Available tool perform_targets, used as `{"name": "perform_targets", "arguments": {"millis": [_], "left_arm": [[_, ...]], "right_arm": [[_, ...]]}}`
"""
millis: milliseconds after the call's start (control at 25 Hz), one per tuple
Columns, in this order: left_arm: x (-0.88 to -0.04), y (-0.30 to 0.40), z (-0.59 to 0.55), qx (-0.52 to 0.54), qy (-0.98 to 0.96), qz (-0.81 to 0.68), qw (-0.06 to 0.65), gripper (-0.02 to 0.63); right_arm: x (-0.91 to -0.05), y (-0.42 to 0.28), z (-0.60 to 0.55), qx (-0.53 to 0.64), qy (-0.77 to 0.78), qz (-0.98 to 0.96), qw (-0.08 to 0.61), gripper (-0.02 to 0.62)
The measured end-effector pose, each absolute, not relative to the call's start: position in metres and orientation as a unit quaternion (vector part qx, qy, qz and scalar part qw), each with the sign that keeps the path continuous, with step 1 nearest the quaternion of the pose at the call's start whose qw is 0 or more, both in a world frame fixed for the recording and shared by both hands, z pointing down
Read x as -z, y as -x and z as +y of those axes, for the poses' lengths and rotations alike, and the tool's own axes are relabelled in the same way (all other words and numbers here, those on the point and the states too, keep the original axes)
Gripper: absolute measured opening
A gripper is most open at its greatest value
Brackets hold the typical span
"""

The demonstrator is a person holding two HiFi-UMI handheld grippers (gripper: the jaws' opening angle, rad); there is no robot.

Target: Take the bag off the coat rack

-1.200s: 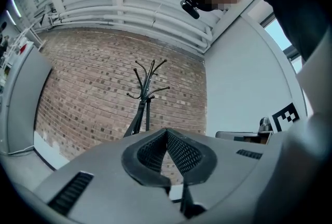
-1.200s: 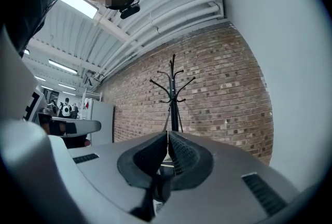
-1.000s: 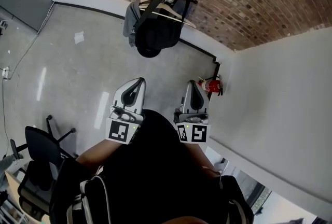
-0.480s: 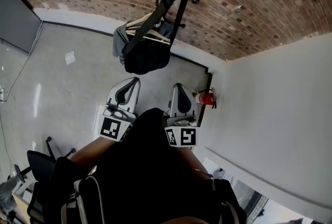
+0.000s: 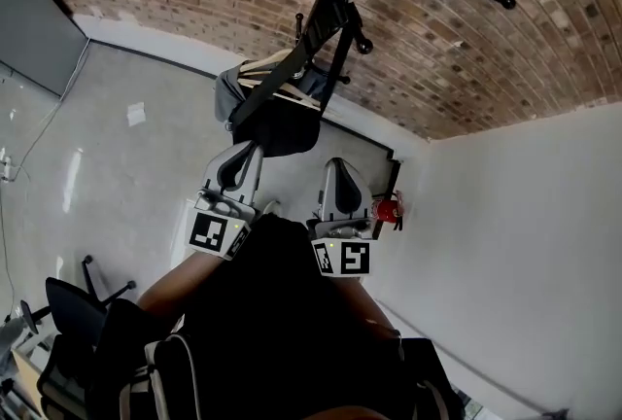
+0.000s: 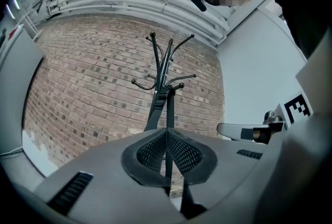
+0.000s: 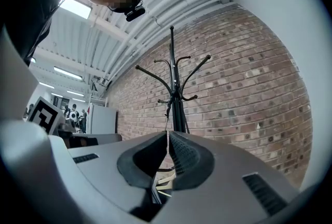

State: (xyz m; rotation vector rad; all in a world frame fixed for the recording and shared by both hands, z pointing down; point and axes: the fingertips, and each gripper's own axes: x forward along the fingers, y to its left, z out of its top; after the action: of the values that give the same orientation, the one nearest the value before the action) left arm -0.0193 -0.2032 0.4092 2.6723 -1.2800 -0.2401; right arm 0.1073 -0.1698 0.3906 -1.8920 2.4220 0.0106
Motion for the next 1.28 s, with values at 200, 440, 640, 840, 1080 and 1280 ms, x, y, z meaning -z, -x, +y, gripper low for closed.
{"name": "perform_targets", "arguments": {"millis": [200, 440, 640, 840, 1080, 1280], "left_arm": [[-0.395, 0.003, -0.224, 0.095, -0.893, -0.434, 0.073, 0.020], [-0.398, -0.012, -0.244, 0.084, -0.895, -0.434, 0.061, 0.023], [-0.400, -0.020, -0.265, 0.061, -0.891, -0.444, 0.070, 0.131], [-0.401, -0.024, -0.287, 0.058, -0.888, -0.453, 0.056, 0.155], [-0.397, -0.023, -0.306, 0.072, -0.877, -0.474, 0.037, 0.155], [-0.397, -0.029, -0.317, 0.068, -0.874, -0.480, 0.039, 0.155]], "right_arm": [[-0.397, -0.115, -0.192, 0.008, 0.599, 0.800, 0.032, 0.021], [-0.396, -0.134, -0.221, 0.001, 0.598, 0.801, 0.025, 0.039], [-0.400, -0.148, -0.248, 0.012, 0.594, 0.804, 0.019, 0.129], [-0.403, -0.151, -0.276, 0.019, 0.595, 0.803, 0.009, 0.128], [-0.406, -0.149, -0.298, 0.020, 0.589, 0.808, 0.001, 0.128], [-0.403, -0.152, -0.314, 0.015, 0.592, 0.806, 0.000, 0.128]]}}
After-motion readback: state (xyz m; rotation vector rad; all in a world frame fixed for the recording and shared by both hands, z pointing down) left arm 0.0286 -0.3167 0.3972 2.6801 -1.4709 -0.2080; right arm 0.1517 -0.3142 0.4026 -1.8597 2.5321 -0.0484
